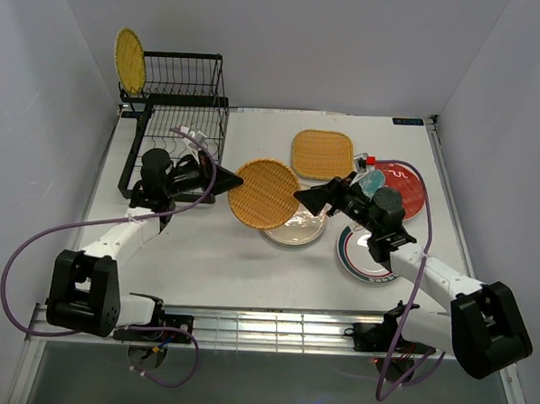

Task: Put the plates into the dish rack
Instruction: Insert the plate into the dish rack.

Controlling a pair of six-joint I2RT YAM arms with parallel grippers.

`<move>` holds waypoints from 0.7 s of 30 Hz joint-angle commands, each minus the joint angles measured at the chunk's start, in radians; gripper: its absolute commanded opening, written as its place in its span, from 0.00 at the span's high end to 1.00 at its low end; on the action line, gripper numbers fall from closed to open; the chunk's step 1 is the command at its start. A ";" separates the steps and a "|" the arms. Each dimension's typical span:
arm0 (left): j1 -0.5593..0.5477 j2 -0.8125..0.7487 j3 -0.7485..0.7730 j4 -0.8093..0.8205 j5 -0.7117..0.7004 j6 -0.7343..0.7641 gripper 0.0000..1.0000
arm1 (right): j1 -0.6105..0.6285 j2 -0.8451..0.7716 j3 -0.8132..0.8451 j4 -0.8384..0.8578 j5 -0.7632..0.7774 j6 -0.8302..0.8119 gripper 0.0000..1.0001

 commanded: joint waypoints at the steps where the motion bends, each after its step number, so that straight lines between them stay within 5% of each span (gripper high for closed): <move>1: 0.031 -0.053 0.096 -0.123 -0.144 0.074 1.00 | 0.005 -0.047 -0.007 0.010 0.081 -0.031 0.03; 6: 0.063 -0.082 0.217 -0.301 -0.289 0.153 1.00 | 0.005 -0.073 -0.020 -0.001 0.112 -0.035 0.04; 15: 0.074 -0.076 0.601 -0.490 -0.828 0.371 1.00 | 0.003 -0.090 -0.024 -0.025 0.147 -0.038 0.04; 21: 0.112 0.042 0.844 -0.605 -0.913 0.479 1.00 | 0.003 -0.084 -0.024 -0.030 0.150 -0.038 0.04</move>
